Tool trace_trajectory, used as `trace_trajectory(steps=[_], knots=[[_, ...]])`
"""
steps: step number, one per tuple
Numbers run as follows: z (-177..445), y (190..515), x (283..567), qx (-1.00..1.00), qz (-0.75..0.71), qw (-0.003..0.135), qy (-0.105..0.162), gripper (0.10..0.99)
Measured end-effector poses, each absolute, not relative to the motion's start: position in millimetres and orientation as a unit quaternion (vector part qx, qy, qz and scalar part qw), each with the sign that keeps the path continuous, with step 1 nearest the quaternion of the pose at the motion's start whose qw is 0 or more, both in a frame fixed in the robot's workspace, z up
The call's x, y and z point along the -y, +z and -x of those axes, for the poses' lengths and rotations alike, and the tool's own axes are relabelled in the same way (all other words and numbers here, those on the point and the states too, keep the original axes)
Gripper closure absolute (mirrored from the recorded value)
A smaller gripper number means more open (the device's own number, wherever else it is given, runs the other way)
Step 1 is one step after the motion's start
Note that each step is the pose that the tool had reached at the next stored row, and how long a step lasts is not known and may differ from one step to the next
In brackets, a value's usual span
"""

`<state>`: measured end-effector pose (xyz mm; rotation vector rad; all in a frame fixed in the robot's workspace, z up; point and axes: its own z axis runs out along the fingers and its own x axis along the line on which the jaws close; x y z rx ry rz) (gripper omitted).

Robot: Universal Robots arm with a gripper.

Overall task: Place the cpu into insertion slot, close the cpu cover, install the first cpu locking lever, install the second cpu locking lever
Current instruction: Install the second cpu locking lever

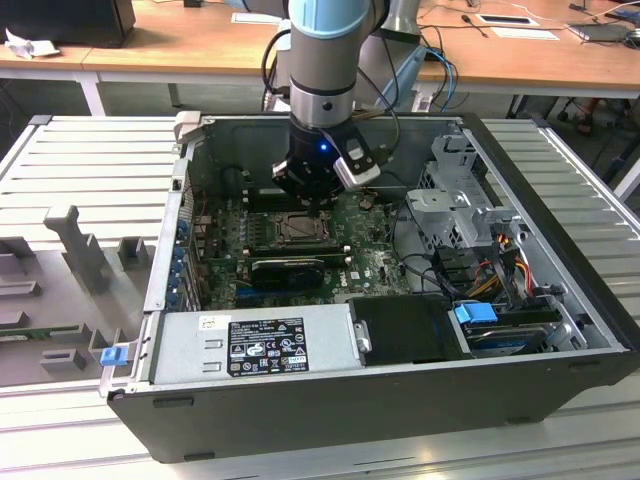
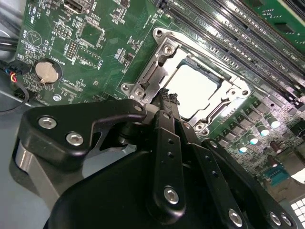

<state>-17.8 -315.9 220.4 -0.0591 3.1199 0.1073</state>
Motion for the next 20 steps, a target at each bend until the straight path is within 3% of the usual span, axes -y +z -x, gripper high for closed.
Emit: trace_trajectory(steps=[20], knots=[[17.8,220.5,325.8,-0.999,0.019,0.01,0.034,0.98]])
